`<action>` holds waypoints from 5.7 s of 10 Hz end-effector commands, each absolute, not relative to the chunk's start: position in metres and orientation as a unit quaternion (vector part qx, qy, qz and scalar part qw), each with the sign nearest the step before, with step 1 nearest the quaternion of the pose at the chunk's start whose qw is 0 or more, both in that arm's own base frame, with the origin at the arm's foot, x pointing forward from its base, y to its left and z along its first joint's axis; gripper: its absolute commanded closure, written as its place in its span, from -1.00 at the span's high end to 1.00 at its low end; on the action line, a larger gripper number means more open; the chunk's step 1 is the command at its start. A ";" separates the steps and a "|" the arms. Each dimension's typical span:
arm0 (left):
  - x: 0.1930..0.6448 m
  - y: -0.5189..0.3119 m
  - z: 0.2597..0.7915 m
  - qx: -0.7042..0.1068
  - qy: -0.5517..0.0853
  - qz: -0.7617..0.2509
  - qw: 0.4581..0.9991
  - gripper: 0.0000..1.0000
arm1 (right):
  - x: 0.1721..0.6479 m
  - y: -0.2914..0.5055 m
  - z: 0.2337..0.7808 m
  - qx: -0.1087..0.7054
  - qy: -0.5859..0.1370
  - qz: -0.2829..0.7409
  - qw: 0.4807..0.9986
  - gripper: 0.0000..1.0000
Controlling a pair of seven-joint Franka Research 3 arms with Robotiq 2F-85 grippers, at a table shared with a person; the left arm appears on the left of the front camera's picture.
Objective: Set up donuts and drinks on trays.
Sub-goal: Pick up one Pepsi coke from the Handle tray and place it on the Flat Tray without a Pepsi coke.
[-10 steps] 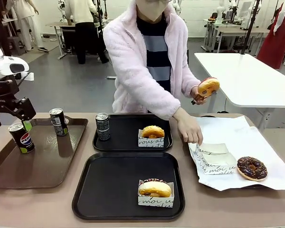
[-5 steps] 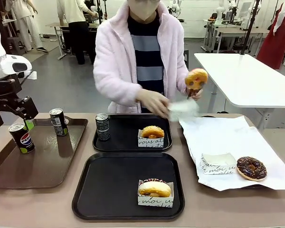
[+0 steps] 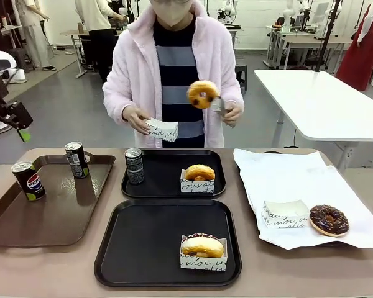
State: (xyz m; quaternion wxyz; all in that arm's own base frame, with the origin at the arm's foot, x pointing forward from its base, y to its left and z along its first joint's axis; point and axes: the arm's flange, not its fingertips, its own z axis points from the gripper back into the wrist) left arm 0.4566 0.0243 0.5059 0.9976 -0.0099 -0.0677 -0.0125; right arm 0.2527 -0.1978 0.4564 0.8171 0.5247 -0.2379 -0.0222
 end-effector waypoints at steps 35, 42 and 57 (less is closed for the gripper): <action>0.463 0.022 0.440 -0.036 -0.002 0.013 0.999 -1.00 | 0.252 -0.199 0.457 0.528 -0.238 -0.019 0.815 1.00; 0.408 0.013 0.502 -0.064 -0.020 0.016 0.998 -1.00 | 0.252 -0.199 0.457 0.528 -0.238 -0.019 0.815 1.00; 0.354 -0.253 0.487 0.073 -0.025 -0.248 0.966 0.16 | 0.252 -0.199 0.457 0.528 -0.238 -0.019 0.815 1.00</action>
